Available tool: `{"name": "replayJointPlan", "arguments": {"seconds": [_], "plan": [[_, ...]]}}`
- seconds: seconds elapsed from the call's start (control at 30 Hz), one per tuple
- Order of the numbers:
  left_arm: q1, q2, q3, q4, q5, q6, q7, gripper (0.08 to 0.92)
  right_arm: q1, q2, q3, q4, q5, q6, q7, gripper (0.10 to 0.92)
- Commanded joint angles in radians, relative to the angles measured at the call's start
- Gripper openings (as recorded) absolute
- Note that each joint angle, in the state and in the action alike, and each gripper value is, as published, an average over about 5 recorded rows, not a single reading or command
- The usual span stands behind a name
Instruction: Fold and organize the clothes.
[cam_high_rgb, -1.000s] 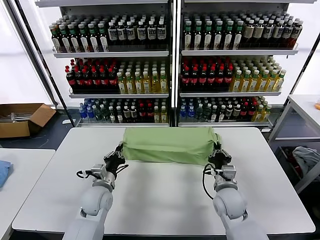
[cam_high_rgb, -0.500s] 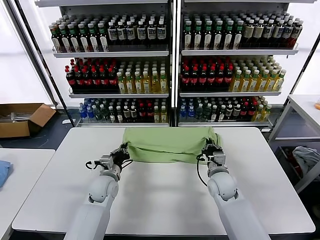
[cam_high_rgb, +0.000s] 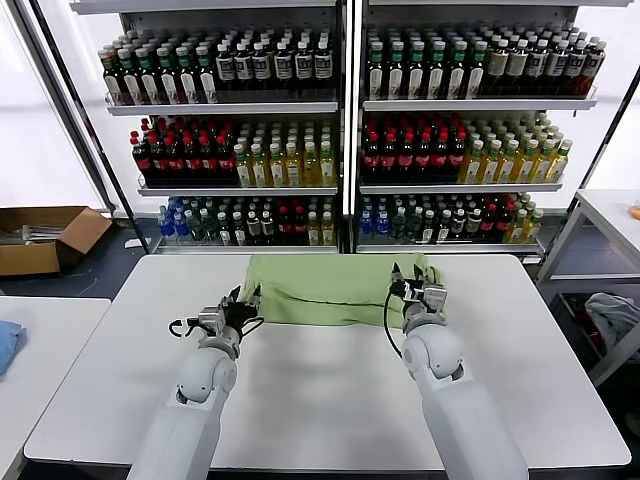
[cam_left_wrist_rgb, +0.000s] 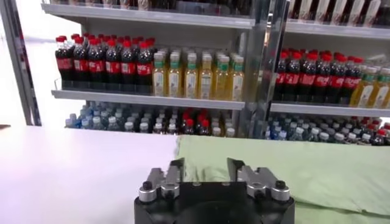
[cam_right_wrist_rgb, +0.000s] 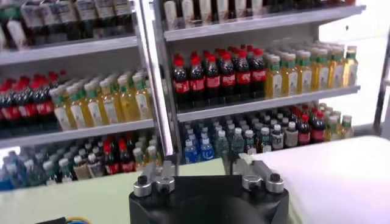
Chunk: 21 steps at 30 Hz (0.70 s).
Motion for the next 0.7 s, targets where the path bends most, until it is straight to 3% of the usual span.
{"name": "replayJointPlan", "arguments": {"seconds": [0.03,0.13,0.27,0.7], "plan": [[0.071,0.008,-0.015,-0.106,0.020,0.046,-0.013,0.650,-0.085,-0.015,0.005,0.109,-0.007,-0.061,0.076,0.755],[0.095,0.015,-0.024,-0.122,0.038,0.047,-0.011,0.735,-0.174,-0.042,0.021,0.163,-0.059,-0.089,0.062,0.809],[0.111,0.025,-0.029,-0.134,0.045,0.049,-0.008,0.810,-0.247,-0.068,0.042,0.193,-0.080,-0.109,0.055,0.822],[0.110,0.029,0.012,-0.102,0.076,0.056,0.011,0.823,-0.265,-0.109,0.069,0.169,-0.080,-0.135,0.056,0.823]]}}
